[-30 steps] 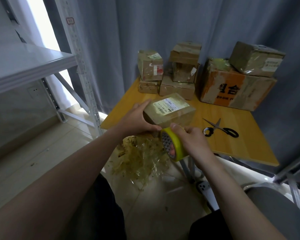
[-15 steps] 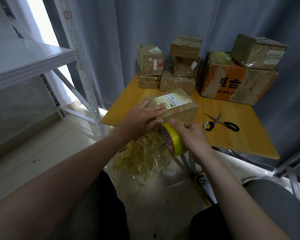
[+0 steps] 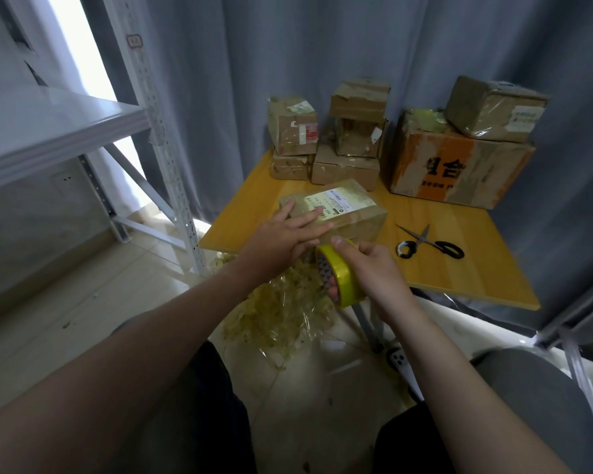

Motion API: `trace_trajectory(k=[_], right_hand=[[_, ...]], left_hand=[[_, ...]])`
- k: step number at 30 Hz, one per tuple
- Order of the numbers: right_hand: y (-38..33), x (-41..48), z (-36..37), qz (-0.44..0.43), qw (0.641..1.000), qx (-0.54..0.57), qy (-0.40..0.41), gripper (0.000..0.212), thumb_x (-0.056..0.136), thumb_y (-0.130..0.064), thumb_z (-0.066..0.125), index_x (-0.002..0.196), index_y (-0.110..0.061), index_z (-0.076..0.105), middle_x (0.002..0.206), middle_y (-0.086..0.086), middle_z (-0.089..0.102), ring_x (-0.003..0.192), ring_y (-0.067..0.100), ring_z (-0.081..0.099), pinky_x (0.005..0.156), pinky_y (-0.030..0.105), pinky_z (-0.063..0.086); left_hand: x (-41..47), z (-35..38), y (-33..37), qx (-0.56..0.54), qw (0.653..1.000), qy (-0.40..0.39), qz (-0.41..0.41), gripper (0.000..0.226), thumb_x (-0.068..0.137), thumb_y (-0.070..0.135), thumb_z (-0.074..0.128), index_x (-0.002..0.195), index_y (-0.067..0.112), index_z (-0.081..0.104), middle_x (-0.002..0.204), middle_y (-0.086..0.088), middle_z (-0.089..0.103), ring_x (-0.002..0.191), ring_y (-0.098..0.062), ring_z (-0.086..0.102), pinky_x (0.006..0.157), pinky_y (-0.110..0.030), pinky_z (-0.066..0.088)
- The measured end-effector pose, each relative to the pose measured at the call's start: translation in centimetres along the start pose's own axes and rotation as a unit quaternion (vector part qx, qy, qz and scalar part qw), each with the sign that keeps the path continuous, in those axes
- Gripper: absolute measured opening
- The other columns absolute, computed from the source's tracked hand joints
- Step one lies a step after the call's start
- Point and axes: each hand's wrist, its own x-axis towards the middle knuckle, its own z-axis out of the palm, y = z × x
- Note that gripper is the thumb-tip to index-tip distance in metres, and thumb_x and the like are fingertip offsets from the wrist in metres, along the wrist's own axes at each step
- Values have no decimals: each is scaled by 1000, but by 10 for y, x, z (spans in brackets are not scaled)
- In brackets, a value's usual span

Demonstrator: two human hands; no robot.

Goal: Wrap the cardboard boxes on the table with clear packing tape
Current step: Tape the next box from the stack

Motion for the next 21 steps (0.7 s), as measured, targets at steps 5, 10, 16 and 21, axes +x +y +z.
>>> trace_trajectory(k=[5, 10, 16, 21], right_hand=[[-1, -5, -1, -2, 1000, 1, 7, 44, 99, -37, 68, 101, 8, 68, 65, 15, 71, 50, 22, 68, 50, 27, 56], [10, -11, -8, 9, 999, 48, 6, 51, 96, -45, 70, 100, 5, 73, 72, 22, 72, 61, 31, 68, 83, 54, 57], [7, -25, -18, -35, 999, 31, -14, 36, 101, -30, 65, 101, 5, 68, 72, 26, 71, 53, 30, 68, 58, 40, 61], [-17, -29, -24, -142, 988, 53, 1, 24, 99, -29, 67, 102, -6, 72, 79, 12, 75, 64, 23, 72, 57, 33, 60]], left_hand=[[-14, 7, 7, 104, 994, -34, -28, 104, 78, 48, 82, 159, 44, 17, 169, 16, 17, 156, -37, 18, 99, -66, 49], [-16, 15, 18, 169, 983, 58, -39, 90, 74, 41, 86, 151, 39, 39, 159, 16, 41, 143, -36, 43, 103, -69, 40], [-15, 3, 12, 152, 983, 105, 14, 97, 64, 56, 89, 149, 30, 49, 151, 12, 54, 131, -31, 56, 111, -64, 36], [-6, -26, 23, -43, 997, 65, -30, 99, 63, 45, 94, 148, 20, 51, 144, 0, 61, 130, -17, 54, 119, -43, 36]])
